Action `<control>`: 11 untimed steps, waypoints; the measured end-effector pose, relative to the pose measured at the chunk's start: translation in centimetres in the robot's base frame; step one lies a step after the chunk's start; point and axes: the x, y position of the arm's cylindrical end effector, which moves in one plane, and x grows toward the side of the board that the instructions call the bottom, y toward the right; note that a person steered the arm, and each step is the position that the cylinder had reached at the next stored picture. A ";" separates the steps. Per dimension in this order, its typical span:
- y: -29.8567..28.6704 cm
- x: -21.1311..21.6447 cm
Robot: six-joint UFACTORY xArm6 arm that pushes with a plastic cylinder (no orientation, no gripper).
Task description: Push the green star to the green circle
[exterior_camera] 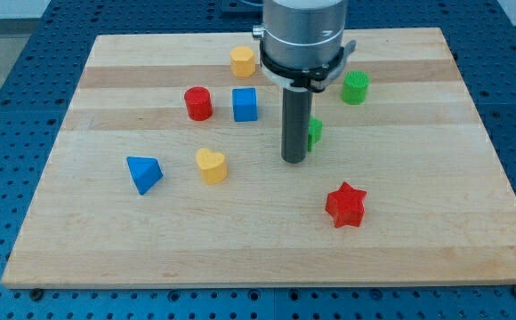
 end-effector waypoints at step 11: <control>6.2 -7.8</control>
